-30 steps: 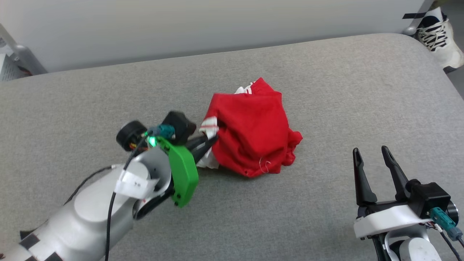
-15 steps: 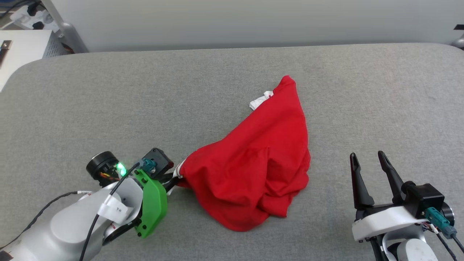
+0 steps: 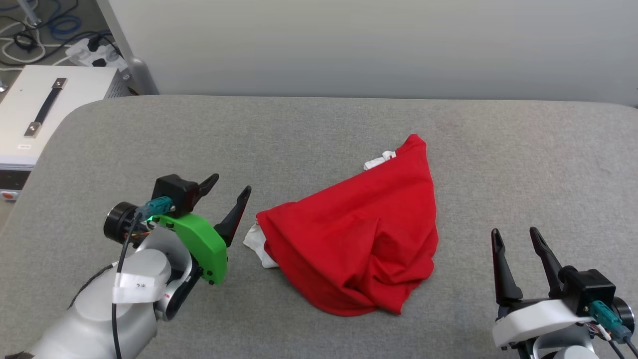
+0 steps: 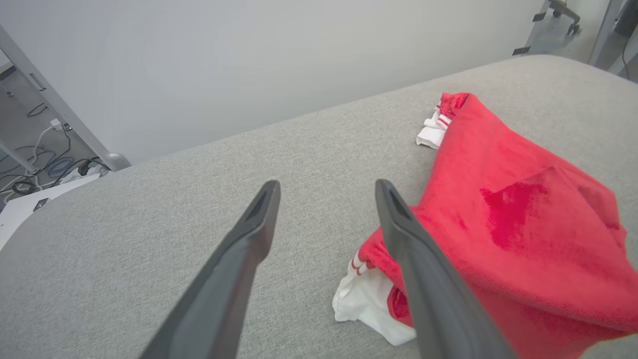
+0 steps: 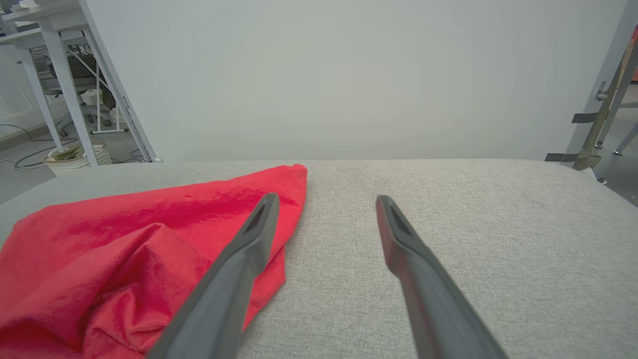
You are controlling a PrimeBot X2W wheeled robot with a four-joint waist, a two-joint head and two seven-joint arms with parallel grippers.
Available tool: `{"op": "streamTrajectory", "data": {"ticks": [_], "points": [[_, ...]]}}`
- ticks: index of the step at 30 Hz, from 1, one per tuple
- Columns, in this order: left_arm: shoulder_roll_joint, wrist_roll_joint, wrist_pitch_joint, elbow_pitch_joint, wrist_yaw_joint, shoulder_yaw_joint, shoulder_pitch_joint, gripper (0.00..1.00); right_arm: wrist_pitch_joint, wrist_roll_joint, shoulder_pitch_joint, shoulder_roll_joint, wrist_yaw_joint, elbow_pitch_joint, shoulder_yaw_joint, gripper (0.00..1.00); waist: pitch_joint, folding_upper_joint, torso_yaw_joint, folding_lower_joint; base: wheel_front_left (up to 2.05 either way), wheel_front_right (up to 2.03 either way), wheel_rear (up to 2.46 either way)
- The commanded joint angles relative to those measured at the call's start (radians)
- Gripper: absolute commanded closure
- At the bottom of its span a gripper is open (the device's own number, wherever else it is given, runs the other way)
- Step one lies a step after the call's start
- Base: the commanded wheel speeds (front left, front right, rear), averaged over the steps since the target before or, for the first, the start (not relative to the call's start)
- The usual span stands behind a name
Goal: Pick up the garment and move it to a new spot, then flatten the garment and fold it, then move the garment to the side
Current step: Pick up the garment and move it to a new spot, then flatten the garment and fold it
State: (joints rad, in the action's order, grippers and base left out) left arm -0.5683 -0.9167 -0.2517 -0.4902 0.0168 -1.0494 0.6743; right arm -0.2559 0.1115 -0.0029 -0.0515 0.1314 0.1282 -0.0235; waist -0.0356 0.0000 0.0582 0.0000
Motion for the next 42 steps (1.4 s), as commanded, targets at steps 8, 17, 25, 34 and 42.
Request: {"op": "streamTrajectory", "data": {"ticks": [8, 17, 25, 34, 42], "points": [[0.066, 0.132, -0.01, 0.279, 0.129, 0.366, -0.276, 0.0, 0.006, -0.012, 0.054, 0.001, -0.001, -0.024, -0.021, 0.0, 0.044, 0.0, 0.049, 0.0, 0.0, 0.0, 0.0], [0.23, 0.291, -0.01, 0.423, 0.092, 0.607, -0.556, 0.0, 0.02, -0.009, 0.07, 0.001, -0.001, -0.033, -0.019, 0.0, 0.042, 0.0, 0.06, 0.0, 0.0, 0.0, 0.0], [0.309, 0.399, -0.01, 0.403, 0.012, 0.67, -0.576, 0.0, 0.147, -0.015, 0.037, -0.031, -0.001, -0.055, 0.019, 0.0, 0.001, 0.0, 0.096, 0.0, 0.0, 0.0, 0.0], [0.378, 0.47, -0.01, 0.374, -0.048, 0.719, -0.533, 0.0, 0.745, 0.181, -0.159, -0.243, -0.001, -0.064, 0.202, 0.0, -0.09, 0.0, 0.169, 0.0, 0.0, 0.0, 0.0], [0.432, 0.521, -0.01, 0.343, -0.094, 0.753, -0.514, 0.0, 1.093, 0.256, -0.325, -0.277, -0.001, 0.039, 0.167, 0.0, -0.134, 0.0, 0.246, 0.0, 0.0, 0.0, 0.0]]}}
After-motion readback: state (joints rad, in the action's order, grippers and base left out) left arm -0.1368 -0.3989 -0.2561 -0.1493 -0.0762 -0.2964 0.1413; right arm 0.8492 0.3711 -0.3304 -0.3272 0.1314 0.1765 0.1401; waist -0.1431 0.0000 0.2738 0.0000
